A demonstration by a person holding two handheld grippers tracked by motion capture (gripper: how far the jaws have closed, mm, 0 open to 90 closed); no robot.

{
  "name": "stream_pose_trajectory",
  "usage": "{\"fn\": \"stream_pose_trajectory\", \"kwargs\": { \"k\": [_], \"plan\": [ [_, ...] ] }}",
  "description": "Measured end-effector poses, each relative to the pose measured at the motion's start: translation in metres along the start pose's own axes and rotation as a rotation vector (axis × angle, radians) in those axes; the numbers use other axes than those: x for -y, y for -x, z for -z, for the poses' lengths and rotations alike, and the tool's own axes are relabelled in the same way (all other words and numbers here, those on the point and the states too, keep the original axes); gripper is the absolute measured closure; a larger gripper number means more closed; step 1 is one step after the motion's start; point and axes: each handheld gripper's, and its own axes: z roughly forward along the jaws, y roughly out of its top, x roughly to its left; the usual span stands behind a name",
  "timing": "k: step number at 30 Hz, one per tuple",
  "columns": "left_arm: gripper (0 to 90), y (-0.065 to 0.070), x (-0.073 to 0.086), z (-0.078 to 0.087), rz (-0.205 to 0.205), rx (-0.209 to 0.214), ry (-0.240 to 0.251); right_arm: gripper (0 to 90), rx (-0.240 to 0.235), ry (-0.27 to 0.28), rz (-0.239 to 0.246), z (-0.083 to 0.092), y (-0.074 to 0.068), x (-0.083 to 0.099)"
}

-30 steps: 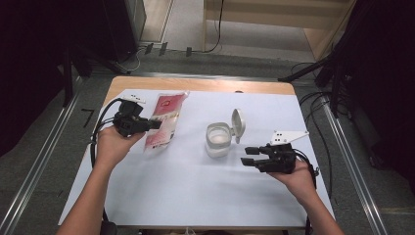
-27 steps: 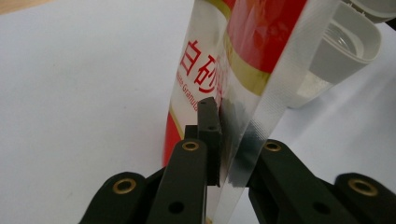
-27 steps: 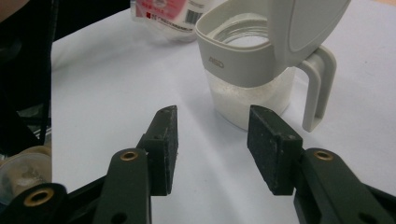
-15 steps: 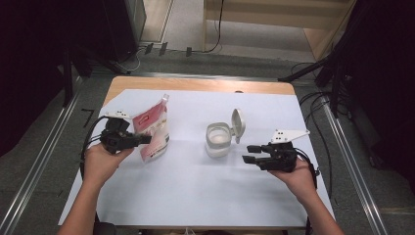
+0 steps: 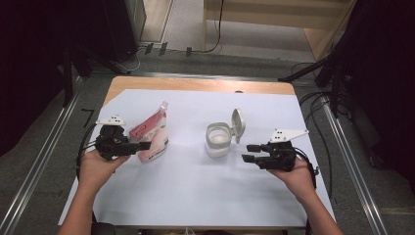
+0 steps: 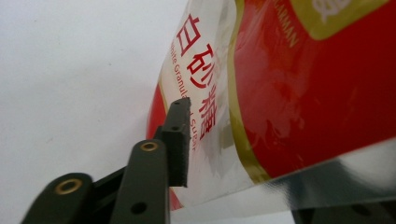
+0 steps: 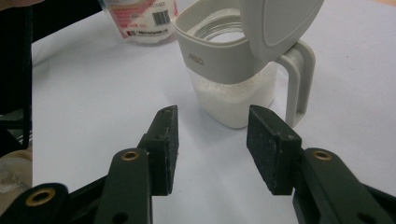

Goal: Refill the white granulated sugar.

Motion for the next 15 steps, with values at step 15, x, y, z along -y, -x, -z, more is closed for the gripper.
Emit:
{"fn": "stream_pose_trajectory", "kwargs": {
  "k": [15],
  "plan": [
    [43.2, 0.002, 0.015, 0.014, -0.051, -0.044, 0.018, 56.2, 0.043, 0.048, -0.026, 0.008, 0.007, -0.005]
  ]
}}
